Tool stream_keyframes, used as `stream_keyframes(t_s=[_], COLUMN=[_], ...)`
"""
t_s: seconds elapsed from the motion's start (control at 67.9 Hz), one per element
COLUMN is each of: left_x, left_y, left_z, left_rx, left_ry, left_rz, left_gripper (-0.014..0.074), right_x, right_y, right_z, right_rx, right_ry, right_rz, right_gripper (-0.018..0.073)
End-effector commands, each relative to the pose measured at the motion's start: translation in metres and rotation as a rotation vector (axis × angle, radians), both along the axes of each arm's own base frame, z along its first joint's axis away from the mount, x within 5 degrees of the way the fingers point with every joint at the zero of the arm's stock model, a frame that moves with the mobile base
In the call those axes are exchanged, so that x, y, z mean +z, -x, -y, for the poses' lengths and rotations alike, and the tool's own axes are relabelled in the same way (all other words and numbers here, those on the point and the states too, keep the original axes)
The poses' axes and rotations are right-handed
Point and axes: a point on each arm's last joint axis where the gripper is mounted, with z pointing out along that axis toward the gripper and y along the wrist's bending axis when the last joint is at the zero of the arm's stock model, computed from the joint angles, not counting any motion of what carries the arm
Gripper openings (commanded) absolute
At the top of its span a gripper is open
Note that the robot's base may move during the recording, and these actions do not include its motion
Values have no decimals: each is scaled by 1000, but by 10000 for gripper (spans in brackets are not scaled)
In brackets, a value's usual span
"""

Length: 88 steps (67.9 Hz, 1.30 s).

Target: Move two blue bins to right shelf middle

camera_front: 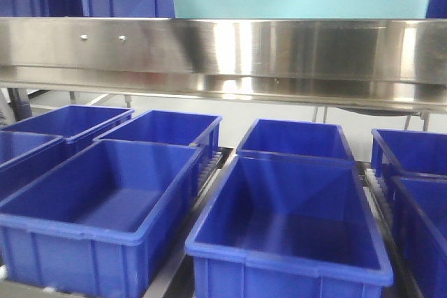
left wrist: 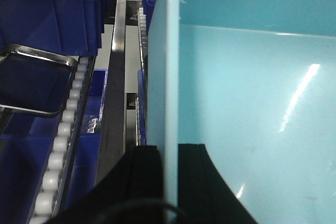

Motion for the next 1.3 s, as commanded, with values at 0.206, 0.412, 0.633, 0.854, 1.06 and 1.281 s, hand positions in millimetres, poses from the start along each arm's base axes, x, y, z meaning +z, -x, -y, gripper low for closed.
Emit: stream_keyframes(t_s=[0.206,0.412,0.633,0.854,1.06,1.281], left_x=[12,12,12,12,12,12], left_y=[4,4,4,4,4,4], left_z=[1,1,1,1,1,1], left_rx=[-14,-14,-14,-14,-14,-14], left_ry=[65,65,65,65,65,65], left_rz=[62,62,62,62,62,62], left_gripper=[-111,-111,-111,-111,-111,-111], right_x=[9,9,9,9,9,9], right_y=[4,4,4,4,4,4], right_z=[-1,-1,-1,-1,-1,-1], right_rx=[26,26,26,26,26,26], right_ry=[-17,-17,-17,-17,-17,-17], right_rz=[63,63,63,63,63,63], right_gripper=[-153,-153,-153,-153,-153,-153])
